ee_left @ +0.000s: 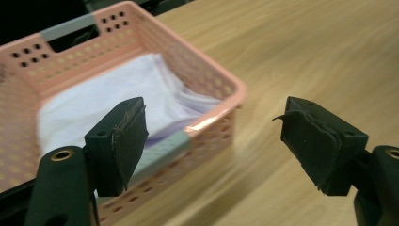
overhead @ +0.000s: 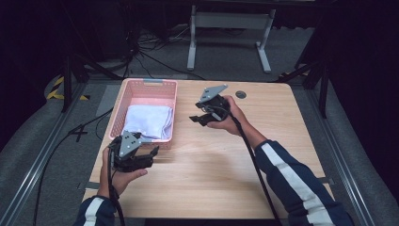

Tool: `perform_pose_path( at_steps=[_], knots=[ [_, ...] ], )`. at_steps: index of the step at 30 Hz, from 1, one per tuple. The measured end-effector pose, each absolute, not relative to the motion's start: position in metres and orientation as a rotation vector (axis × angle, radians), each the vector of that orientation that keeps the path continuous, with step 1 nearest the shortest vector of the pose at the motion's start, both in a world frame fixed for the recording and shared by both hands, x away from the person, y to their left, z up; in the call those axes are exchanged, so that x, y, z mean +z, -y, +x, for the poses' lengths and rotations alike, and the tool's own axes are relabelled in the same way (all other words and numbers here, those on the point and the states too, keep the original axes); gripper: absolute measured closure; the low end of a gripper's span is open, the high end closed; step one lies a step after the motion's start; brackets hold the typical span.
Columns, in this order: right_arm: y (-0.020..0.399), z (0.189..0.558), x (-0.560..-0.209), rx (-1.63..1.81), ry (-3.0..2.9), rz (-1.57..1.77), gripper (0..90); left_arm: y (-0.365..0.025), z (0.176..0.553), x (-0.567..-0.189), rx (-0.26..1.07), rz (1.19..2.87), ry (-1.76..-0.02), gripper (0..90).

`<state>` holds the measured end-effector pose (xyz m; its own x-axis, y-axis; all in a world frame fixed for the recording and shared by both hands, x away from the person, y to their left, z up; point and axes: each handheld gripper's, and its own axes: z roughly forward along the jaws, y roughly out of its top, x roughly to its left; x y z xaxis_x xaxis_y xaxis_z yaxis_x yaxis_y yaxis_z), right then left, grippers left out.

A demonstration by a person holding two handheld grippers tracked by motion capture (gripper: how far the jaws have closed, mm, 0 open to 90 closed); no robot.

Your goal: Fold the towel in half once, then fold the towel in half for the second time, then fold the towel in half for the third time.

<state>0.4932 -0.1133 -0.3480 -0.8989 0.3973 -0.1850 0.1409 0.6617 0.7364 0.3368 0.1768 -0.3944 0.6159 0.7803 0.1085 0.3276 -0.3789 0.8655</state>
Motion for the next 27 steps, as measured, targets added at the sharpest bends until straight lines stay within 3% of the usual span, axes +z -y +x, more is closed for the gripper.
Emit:
perform_pose_path(
  at_steps=[14,27],
  knots=[
    [0.222,0.439,-0.367,1.007,-2.522,0.515,38.0,-0.137,0.323,-0.418,0.535,2.116,-0.760,21.6],
    [0.298,0.384,-0.395,0.936,-2.505,0.601,35.3,-0.115,0.322,-0.440,0.469,2.219,-0.674,21.5]
  ],
)
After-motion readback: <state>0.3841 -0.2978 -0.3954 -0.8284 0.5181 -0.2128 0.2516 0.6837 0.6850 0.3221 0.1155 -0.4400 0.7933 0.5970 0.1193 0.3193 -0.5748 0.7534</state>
